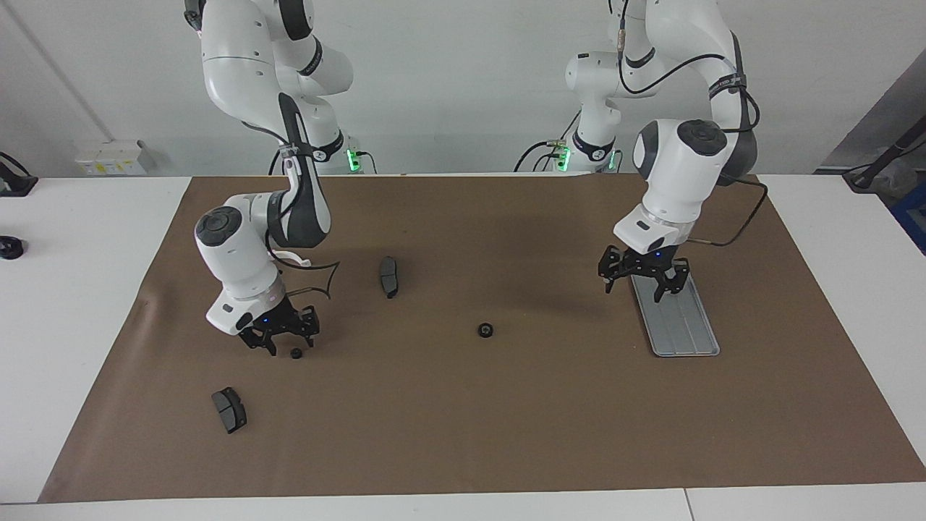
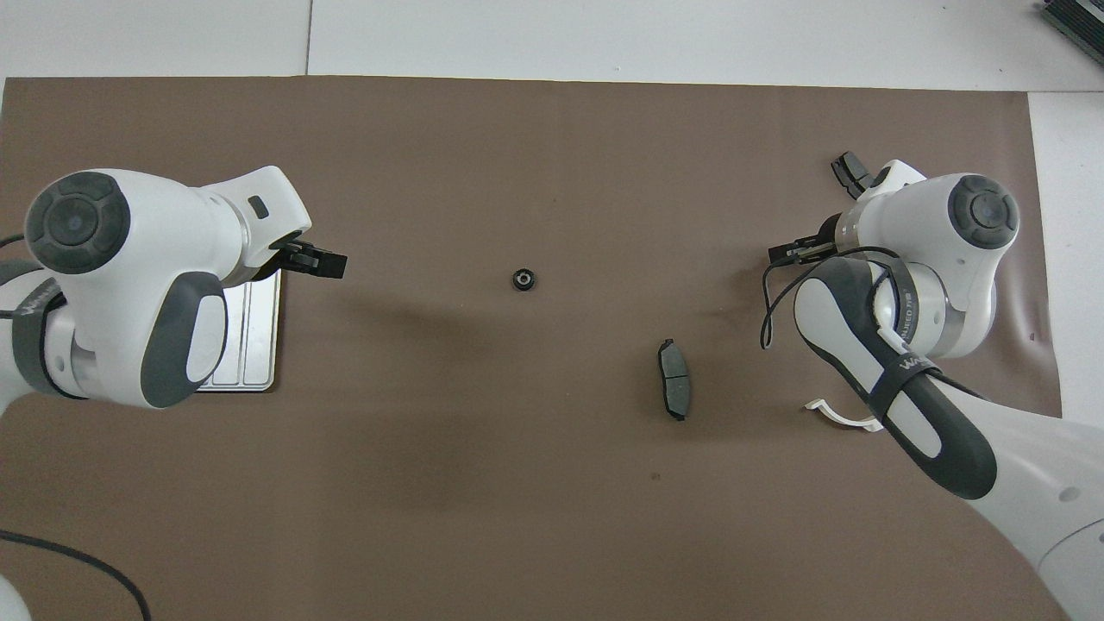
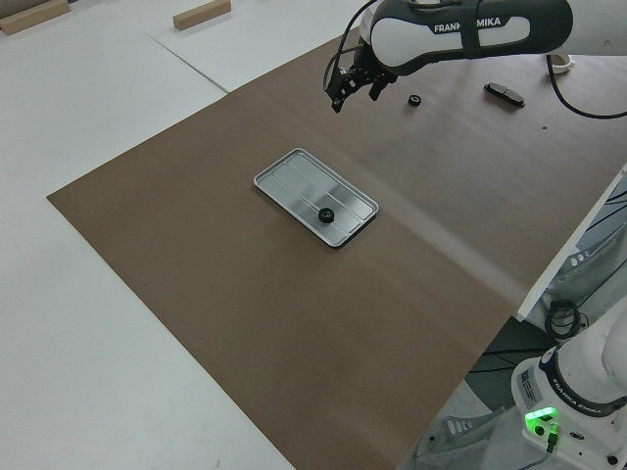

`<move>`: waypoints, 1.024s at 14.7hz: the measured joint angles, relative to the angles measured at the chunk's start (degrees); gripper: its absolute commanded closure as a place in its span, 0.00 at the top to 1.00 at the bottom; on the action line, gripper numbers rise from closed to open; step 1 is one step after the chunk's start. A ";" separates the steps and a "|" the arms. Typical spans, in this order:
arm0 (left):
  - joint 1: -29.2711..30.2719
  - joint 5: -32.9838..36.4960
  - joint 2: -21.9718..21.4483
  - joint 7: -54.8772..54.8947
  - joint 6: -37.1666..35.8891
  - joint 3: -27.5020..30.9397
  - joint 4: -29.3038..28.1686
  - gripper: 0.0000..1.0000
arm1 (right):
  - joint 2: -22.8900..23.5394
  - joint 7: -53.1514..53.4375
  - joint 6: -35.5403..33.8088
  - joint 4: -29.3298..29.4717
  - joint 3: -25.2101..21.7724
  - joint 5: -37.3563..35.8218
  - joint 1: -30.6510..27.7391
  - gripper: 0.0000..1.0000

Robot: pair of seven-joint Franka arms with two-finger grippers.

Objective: Pick bearing gear from pile to tray

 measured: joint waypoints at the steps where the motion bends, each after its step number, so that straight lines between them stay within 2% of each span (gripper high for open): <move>1: -1.72 0.00 0.70 -1.31 -0.01 0.01 1.13 1.00 | 0.33 0.00 1.25 -0.02 0.00 0.00 0.00 0.58; 4: -7.06 -0.01 3.01 -4.84 -0.01 -0.01 4.23 1.00 | 1.14 -0.01 3.54 -0.04 0.00 0.00 0.00 0.55; 8: -13.65 0.00 9.20 -8.09 3.00 -0.05 8.73 1.00 | 1.46 -0.02 3.81 -0.12 0.19 0.00 0.04 0.53; 14: -17.93 0.00 18.22 -8.36 12.07 -0.03 11.92 1.00 | 1.45 -0.03 3.50 -0.08 0.21 0.00 0.02 0.52; 15: -18.43 0.00 19.43 -8.37 13.64 -0.01 11.94 1.00 | 1.44 -0.04 3.45 -0.07 0.21 0.00 0.02 0.46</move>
